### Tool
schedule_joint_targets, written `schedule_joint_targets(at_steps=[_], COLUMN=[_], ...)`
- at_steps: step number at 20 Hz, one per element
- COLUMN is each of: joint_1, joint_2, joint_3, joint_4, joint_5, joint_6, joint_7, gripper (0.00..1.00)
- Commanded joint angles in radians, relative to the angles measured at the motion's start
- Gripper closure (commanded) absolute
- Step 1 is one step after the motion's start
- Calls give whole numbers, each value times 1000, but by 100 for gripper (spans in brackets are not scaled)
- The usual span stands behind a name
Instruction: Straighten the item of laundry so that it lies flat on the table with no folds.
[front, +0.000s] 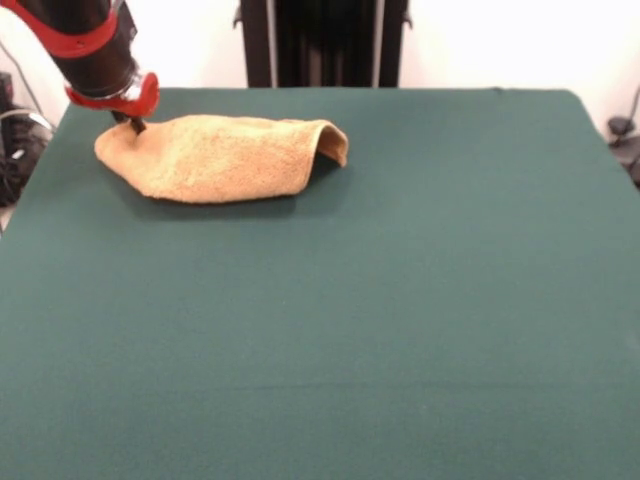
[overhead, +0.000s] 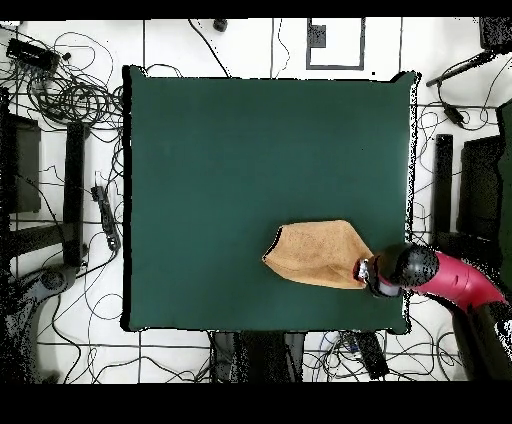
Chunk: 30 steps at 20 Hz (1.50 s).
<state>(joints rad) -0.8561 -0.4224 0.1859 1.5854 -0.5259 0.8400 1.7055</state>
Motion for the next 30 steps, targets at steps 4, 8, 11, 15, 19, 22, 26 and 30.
schedule_joint_targets(at_steps=[4, 8, 11, 15, 19, 22, 26, 30], joint_1=[31, 34, 29, 29, 34, 38, 38, 38], joint_2=[226, 226, 234, 254, 258, 261, 279, 288], joint_3=[114, 123, 132, 148, 163, 170, 183, 191], joint_4=[-221, -231, -242, -272, -295, -315, -345, -357], joint_5=[-141, -136, -135, -132, -116, -110, -115, -123], joint_6=[-242, -216, -208, -199, -164, -137, -133, -136], joint_7=[-118, -112, -115, -121, -123, -122, -128, -121], gripper=[100, 100, 100, 100, 100, 100, 100, 100])
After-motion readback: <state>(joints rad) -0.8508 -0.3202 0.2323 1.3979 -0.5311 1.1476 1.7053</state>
